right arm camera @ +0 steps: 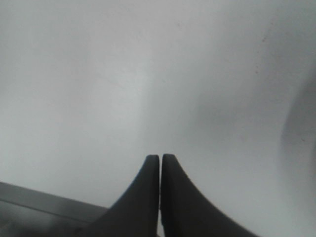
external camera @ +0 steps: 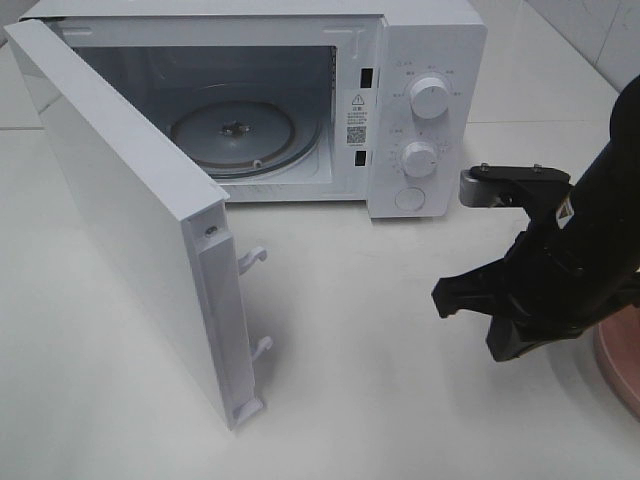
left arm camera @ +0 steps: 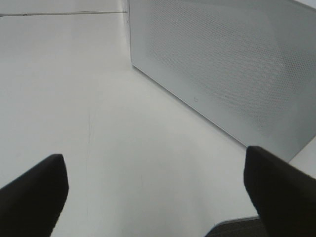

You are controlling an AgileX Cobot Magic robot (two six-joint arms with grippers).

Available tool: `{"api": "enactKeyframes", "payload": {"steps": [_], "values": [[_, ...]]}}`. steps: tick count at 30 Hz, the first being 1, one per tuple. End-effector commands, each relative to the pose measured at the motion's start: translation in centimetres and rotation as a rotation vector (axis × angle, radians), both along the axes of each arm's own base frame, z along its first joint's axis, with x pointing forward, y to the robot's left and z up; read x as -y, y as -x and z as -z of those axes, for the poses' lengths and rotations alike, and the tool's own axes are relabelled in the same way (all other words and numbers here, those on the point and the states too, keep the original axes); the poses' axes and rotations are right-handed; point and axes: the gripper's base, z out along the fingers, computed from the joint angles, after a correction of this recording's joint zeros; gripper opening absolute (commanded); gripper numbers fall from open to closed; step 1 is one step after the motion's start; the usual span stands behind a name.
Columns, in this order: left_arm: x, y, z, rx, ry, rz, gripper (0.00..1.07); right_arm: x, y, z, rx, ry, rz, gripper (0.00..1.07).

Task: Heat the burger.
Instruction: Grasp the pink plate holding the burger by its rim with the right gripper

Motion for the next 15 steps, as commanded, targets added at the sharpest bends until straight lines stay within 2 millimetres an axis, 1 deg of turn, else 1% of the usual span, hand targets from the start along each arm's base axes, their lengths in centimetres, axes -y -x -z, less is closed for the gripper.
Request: {"api": "enactKeyframes", "payload": {"steps": [1,2,4,6,7,8,9,10,11,12,13,14,15], "values": [[0.0,0.0,0.0,0.001,-0.002,0.000,0.88,0.8,0.3,-0.5,-0.053,0.052,-0.087,0.04],[0.0,0.0,0.0,0.001,-0.002,0.000,0.88,1.2,0.4,-0.7,-0.077,0.062,-0.123,0.05],[0.0,0.0,0.0,0.001,-0.002,0.000,0.88,1.4,0.5,-0.8,-0.083,0.064,-0.140,0.06],[0.0,0.0,0.0,0.001,-0.002,0.000,0.88,2.0,0.7,-1.5,-0.075,0.069,-0.191,0.12],[0.0,0.0,0.0,0.001,-0.002,0.000,0.88,2.0,0.7,-1.5,-0.075,0.069,-0.191,0.12],[0.0,0.0,0.0,0.001,-0.002,0.000,0.88,2.5,0.8,-2.2,-0.042,0.071,-0.211,0.19],[0.0,0.0,0.0,0.001,-0.002,0.000,0.88,2.5,0.8,-2.2,-0.042,0.071,-0.211,0.19],[0.0,0.0,0.0,0.001,-0.002,0.000,0.88,2.8,0.8,-2.6,-0.022,0.072,-0.213,0.23],[0.0,0.0,0.0,0.001,-0.002,0.000,0.88,3.4,0.9,-3.3,0.011,0.075,-0.214,0.33],[0.0,0.0,0.0,0.001,-0.002,0.000,0.88,3.4,0.9,-3.3,0.011,0.075,-0.214,0.33],[0.0,0.0,0.0,0.001,-0.002,0.000,0.88,3.7,1.0,-3.6,0.027,0.080,-0.215,0.40],[0.0,0.0,0.0,0.001,-0.002,0.000,0.88,4.4,1.1,-4.0,0.053,0.097,-0.206,0.54],[0.0,0.0,0.0,0.001,-0.002,0.000,0.88,4.4,1.1,-4.0,0.053,0.097,-0.206,0.54]]}}
